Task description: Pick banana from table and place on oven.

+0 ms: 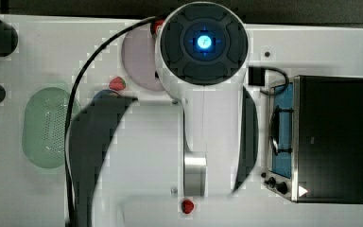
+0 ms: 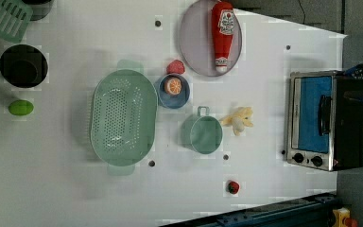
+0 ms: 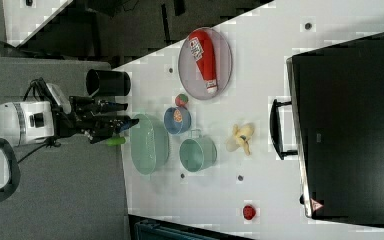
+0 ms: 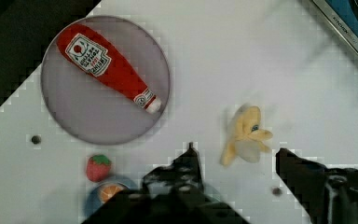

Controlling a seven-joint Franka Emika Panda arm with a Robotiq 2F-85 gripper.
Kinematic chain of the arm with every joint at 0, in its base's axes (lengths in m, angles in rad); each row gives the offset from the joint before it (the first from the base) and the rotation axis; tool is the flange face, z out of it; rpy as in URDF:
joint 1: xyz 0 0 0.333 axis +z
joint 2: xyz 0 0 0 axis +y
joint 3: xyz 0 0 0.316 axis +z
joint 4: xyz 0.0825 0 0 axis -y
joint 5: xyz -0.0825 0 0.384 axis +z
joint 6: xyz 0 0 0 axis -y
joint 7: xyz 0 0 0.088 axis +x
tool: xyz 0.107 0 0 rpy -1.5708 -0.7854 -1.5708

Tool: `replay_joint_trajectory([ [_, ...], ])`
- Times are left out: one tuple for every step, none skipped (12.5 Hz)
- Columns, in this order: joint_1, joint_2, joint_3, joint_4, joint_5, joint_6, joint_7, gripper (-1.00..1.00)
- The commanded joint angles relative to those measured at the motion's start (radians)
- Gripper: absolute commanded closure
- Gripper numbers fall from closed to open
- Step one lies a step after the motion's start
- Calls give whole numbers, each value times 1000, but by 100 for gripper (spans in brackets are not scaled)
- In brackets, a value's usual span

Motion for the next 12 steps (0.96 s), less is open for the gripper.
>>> replay_joint_trajectory([
  [-26,-547,-24,-307,23,-215,63,-59],
  [-26,-547,-24,-308,23,-215,63,-81],
  [-26,-547,-24,-309,23,-215,63,-99],
  [-25,-546,-24,-309,23,-215,63,-100],
  [-25,-543,-24,-311,23,-215,63,-100],
  [-25,-535,-23,-317,23,-213,63,-100],
  [-25,-519,-23,-327,23,-204,63,-100],
  [-25,-497,-23,-337,23,-189,63,-100],
  [-25,-468,-22,-350,23,-159,63,-100],
  [-25,-433,-21,-364,23,-116,63,-100],
  [-25,-395,-20,-382,23,-69,63,-100],
  [-25,-355,-20,-403,22,-19,63,-100],
])
